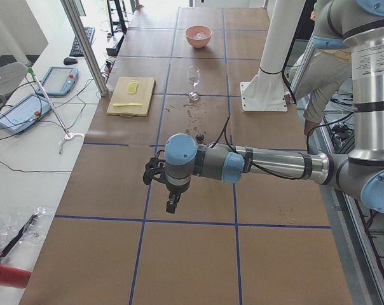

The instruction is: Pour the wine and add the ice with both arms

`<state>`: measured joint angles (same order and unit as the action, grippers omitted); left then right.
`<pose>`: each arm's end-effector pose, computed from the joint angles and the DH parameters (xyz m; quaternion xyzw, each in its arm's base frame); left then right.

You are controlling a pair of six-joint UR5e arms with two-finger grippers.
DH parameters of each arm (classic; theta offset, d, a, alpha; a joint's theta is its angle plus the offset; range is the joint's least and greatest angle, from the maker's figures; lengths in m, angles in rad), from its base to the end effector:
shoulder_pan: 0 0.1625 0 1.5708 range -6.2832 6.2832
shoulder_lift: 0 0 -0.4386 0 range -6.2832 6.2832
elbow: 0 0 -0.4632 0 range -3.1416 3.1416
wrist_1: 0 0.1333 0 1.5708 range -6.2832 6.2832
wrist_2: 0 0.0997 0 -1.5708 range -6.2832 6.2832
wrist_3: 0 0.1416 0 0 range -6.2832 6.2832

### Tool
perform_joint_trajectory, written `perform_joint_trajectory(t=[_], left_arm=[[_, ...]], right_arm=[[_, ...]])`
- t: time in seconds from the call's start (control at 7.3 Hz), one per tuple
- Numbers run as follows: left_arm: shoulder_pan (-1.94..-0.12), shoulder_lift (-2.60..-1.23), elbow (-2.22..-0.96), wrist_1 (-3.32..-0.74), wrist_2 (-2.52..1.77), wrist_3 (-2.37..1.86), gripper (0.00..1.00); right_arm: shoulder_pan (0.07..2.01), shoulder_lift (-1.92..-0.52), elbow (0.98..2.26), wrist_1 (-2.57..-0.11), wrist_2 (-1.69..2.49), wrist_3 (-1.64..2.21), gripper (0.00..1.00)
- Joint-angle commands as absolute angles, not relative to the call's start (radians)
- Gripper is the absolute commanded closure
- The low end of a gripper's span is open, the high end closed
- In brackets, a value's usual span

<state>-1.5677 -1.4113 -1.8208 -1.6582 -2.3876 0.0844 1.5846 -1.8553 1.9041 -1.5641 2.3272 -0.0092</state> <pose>-0.0285 -0.5070 0.6314 0.0975 0.3919 0.0752 0.9117 0.0423 -0.4443 0.6582 0.0300 -0.3688 -0.0081 0.9290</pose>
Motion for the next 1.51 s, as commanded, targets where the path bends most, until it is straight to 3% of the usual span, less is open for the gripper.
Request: perform_joint_trajectory(t=[0.0, 0.69, 0.96, 1.37], left_arm=[[-1.568, -1.411, -1.831, -1.690, -2.385, 0.086, 0.00], [-1.566, -1.407, -1.810, -1.867, -2.356, 0.084, 0.00], [-1.565, -1.407, -1.776, -2.057, -2.411, 0.075, 0.00], [-1.566, -1.405, -1.743, -2.324, -2.448, 0.057, 0.00]], right_arm=[[1.585, -1.856, 1.905, -1.565, 2.330, -0.008, 0.00], [1.585, -1.800, 1.916, -1.563, 2.333, -0.005, 0.00], [1.585, -1.795, 1.916, -1.510, 2.359, 0.047, 0.00], [1.583, -1.793, 1.902, -1.241, 2.362, 0.054, 0.00]])
